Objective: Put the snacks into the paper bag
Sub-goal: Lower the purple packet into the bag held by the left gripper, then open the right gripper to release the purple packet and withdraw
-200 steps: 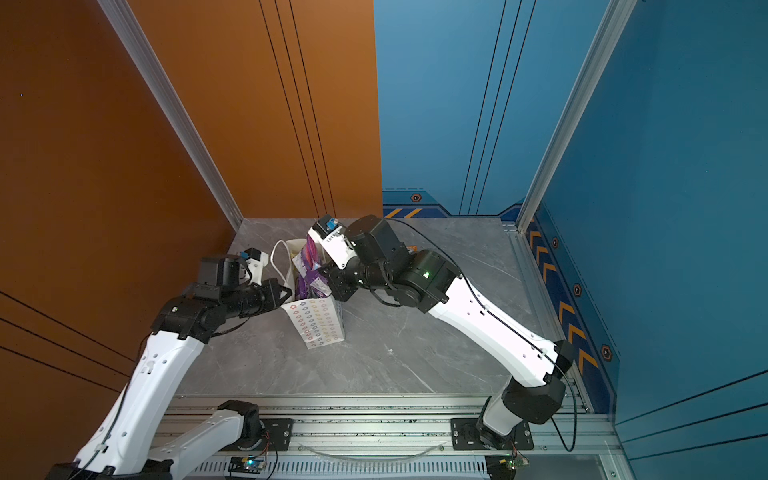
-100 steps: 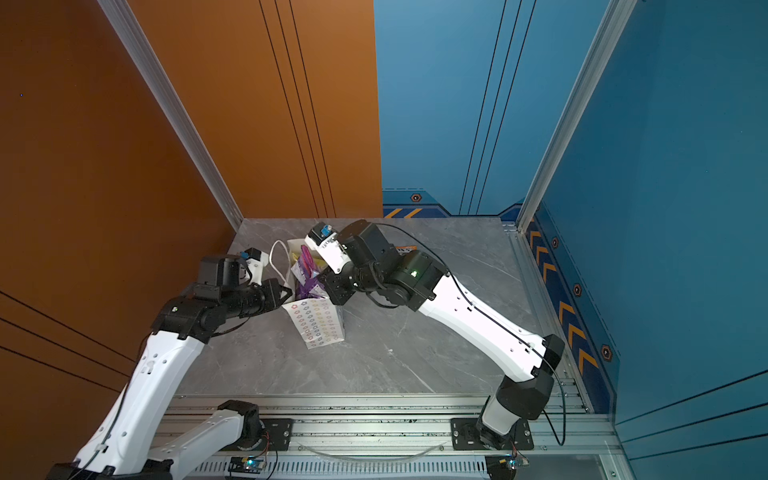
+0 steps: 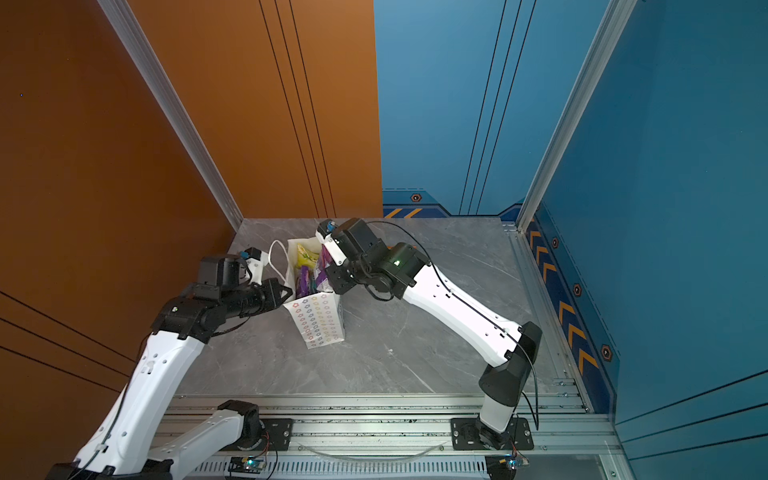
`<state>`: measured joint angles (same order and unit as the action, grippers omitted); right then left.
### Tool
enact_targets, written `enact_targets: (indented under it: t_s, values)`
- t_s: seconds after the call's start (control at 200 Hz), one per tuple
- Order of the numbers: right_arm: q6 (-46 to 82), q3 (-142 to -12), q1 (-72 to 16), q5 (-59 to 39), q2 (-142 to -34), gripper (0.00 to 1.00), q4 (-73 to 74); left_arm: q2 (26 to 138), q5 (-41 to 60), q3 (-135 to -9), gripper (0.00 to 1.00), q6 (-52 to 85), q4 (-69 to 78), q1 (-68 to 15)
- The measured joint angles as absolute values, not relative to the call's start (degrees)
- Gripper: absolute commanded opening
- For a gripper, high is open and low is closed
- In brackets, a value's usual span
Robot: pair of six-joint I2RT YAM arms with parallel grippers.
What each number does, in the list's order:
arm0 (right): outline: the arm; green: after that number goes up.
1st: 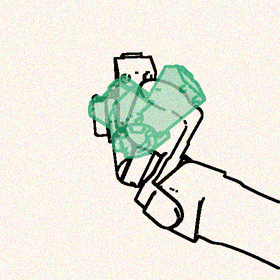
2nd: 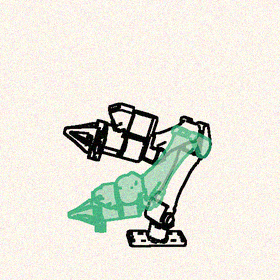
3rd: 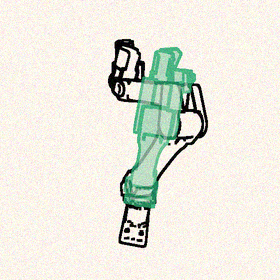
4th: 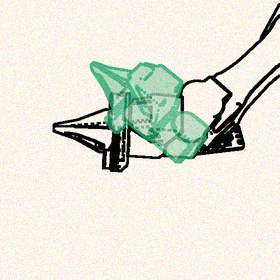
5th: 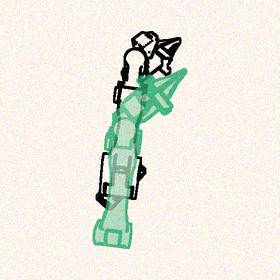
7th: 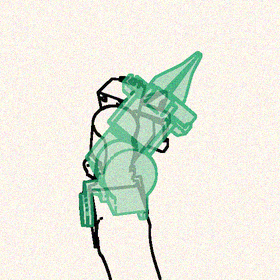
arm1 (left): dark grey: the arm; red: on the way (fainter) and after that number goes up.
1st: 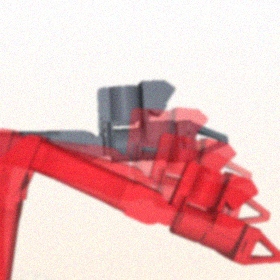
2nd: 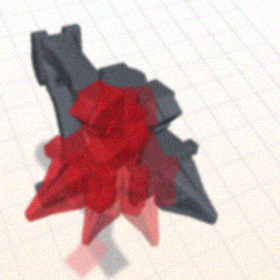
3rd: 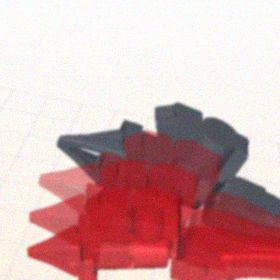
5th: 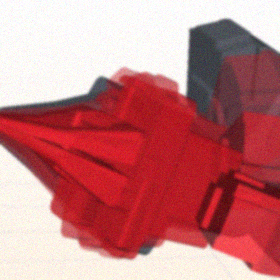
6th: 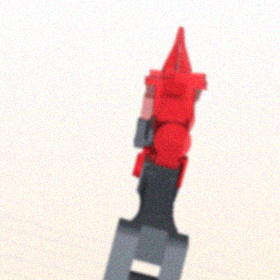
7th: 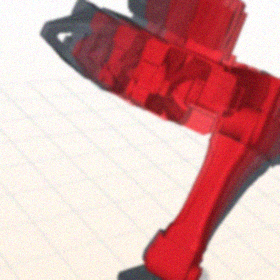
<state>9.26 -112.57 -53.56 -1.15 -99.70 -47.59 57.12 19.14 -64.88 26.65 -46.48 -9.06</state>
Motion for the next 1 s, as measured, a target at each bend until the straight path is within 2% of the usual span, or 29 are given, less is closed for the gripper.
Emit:
enact_targets:
  t_s: [0.485, 1.001]
  values:
    - [9.47, -117.78, -58.15, 3.97, -108.86, 0.0, -49.1, 57.1, 19.14, -64.88, 0.08, 26.65, -46.46, -9.04]
    - [10.52, -124.77, -58.28, 5.19, -116.2, 0.0, -50.68, 57.1, 19.11, -64.88, 0.08, 26.63, -46.46, -9.04]
